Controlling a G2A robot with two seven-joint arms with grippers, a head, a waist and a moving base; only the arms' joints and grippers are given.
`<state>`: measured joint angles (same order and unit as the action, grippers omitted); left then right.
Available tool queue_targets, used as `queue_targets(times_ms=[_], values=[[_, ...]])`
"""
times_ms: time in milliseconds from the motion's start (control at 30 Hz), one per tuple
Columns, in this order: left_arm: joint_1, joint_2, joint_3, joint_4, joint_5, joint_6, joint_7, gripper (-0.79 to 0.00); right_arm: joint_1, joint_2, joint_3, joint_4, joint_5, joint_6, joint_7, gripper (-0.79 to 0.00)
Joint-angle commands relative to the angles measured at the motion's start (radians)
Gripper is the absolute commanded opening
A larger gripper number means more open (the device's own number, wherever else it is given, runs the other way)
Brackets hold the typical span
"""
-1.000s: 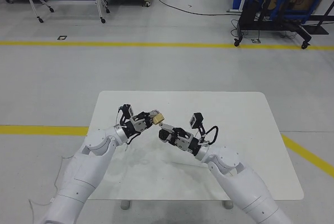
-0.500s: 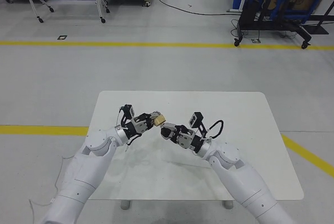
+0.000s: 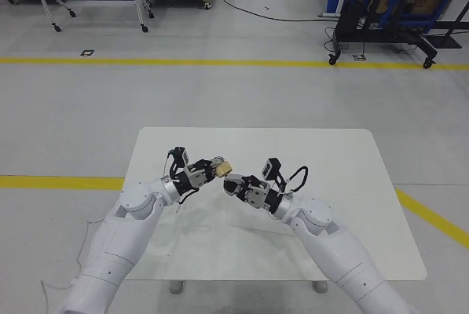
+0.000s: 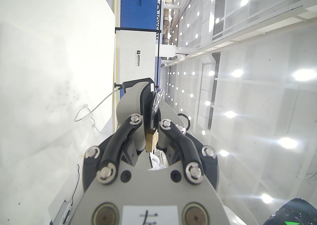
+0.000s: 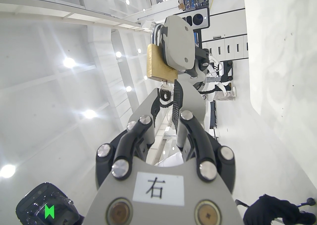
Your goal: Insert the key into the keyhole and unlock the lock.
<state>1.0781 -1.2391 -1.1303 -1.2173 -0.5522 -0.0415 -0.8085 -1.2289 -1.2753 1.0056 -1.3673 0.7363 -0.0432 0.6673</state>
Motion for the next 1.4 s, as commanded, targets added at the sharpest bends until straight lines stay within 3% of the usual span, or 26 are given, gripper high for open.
queue_targets(times_ms=[0, 433, 767, 1367], values=[[0.001, 0.0, -0.001, 0.0, 0.002, -0.002, -0.002, -0.785, 0.0, -0.001, 0.002, 0.004, 0.01, 0.002, 0.003, -0.785], [0.008, 0.002, -0.006, -0.004, 0.013, -0.046, -0.03, -0.785, -0.005, -0.007, 0.048, 0.051, 0.194, 0.021, 0.142, -0.785], [0.024, 0.005, -0.01, -0.026, 0.069, -0.105, -0.011, -0.785, 0.027, -0.014, 0.064, 0.128, 0.317, 0.113, 0.259, -0.785], [0.073, 0.011, -0.01, -0.107, 0.207, -0.173, 0.075, -0.785, 0.073, -0.026, 0.044, 0.2, 0.319, 0.183, 0.281, -0.785]])
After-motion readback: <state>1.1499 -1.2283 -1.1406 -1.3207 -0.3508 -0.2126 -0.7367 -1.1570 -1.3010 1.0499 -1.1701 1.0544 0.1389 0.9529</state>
